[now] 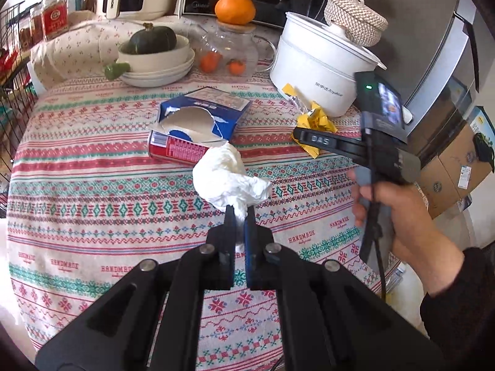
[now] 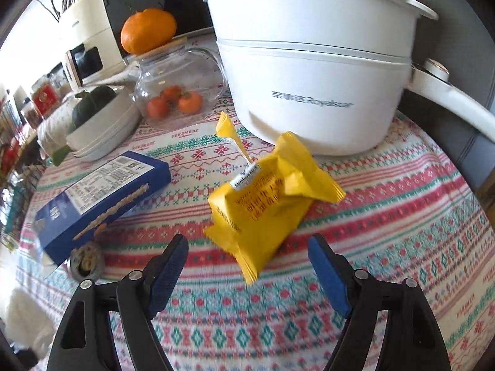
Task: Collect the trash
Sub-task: 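Grasp the yellow snack packet with the right tool and lift it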
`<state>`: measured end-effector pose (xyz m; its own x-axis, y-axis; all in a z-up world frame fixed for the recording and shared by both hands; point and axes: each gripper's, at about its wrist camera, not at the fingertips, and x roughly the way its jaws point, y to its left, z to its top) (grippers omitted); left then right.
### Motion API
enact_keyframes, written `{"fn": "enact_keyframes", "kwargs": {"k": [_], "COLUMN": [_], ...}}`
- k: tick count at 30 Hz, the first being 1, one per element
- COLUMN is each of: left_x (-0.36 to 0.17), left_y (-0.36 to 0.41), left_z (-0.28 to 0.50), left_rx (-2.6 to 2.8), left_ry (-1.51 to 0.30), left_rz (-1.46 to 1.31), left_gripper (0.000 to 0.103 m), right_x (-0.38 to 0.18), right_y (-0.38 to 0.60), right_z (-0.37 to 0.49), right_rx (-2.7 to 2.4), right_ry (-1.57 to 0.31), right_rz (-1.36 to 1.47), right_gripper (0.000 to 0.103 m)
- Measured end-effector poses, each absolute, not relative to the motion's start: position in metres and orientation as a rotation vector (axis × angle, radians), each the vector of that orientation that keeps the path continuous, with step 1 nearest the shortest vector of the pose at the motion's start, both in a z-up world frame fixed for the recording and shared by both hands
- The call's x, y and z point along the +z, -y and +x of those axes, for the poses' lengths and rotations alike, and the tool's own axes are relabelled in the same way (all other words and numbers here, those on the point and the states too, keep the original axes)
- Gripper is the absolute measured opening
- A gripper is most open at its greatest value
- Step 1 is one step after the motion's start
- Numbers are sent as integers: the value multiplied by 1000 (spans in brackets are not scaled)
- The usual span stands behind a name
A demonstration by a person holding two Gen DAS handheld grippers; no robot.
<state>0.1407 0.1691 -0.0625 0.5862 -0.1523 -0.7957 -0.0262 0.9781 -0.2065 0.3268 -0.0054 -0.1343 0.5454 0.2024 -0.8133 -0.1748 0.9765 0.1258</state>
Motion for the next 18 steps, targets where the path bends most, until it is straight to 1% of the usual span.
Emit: {"fn": "enact_keyframes", "kwargs": {"k": [2, 3, 4, 5, 6, 7, 9, 10, 11, 12, 13, 18], "left_x": [-61, -61, -61, -61, -60, -60, -59, -58, -58, -58, -57, -49], "left_y": [-173, -174, -175, -177, -179, -180, -182, -182, -182, -181, -180, -172], "left_z": [138, 139, 138, 137, 136, 136, 136, 134, 134, 135, 134, 127], "left_rx": [-73, -72, -69, -67, -66, -64, -61, -62, -65, -67, -72, -100], "left_ry": [-944, -945, -944, -943, -942, -942, -942, -942, -941, -939, -936, -927], "left_rz": [-208, -210, -212, -215, -220, -222, -233, -240, -247, -251, -254, -261], "left_gripper": [5, 5, 5, 5, 5, 5, 5, 5, 5, 5, 5, 5], "right_x": [-141, -144, -147, -149, -149, -147, -143, -142, -141, -139, -138, -129], "right_y": [0, 0, 1, 3, 5, 5, 8, 9, 11, 14, 18, 47], "right_z": [335, 339, 341, 342, 342, 341, 338, 337, 336, 333, 330, 304], "right_rx": [206, 196, 192, 188, 186, 186, 196, 207, 218, 226, 230, 258], "right_ry": [-984, -999, -1010, -1012, -1003, -994, -991, -996, -1011, -1017, -1019, -1052], "right_rz": [17, 15, 17, 25, 29, 28, 13, 6, -8, -21, -29, -8], "right_gripper": [66, 55, 51, 50, 44, 36, 24, 19, 17, 8, 3, 3]}}
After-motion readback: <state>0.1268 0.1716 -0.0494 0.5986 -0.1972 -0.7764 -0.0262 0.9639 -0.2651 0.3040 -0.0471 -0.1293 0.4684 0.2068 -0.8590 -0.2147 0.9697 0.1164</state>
